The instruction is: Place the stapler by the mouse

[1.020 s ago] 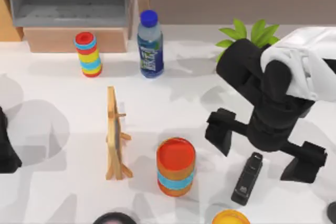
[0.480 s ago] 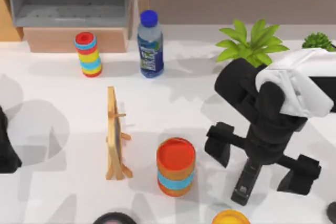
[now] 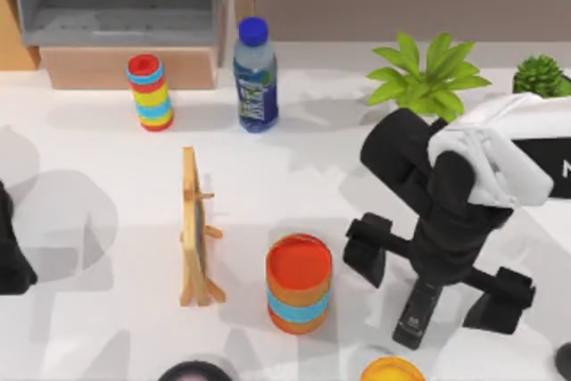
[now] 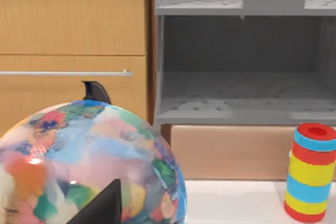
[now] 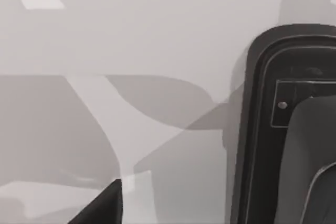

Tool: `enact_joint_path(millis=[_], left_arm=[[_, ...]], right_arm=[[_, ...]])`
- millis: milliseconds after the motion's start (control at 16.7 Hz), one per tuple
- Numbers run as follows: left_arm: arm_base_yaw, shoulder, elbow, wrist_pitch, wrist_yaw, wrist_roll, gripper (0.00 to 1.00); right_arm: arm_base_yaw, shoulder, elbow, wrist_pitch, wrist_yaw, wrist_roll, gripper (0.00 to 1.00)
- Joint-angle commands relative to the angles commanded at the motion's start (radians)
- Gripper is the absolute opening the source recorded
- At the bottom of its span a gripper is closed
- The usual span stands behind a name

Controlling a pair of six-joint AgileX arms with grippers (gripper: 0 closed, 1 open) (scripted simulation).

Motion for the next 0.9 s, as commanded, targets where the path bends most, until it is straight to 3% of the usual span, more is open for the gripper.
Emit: enact_joint_path(millis=[720,900], left_arm=[[0.000,0.000,0.000,0.000,0.000,0.000,1.00],[0.000,0.000,0.000,0.000,0.000,0.000,1.00]], right_arm=[[0.000,0.000,0.000,0.000,0.000,0.000,0.02],[0.000,0.000,0.000,0.000,0.000,0.000,0.00]])
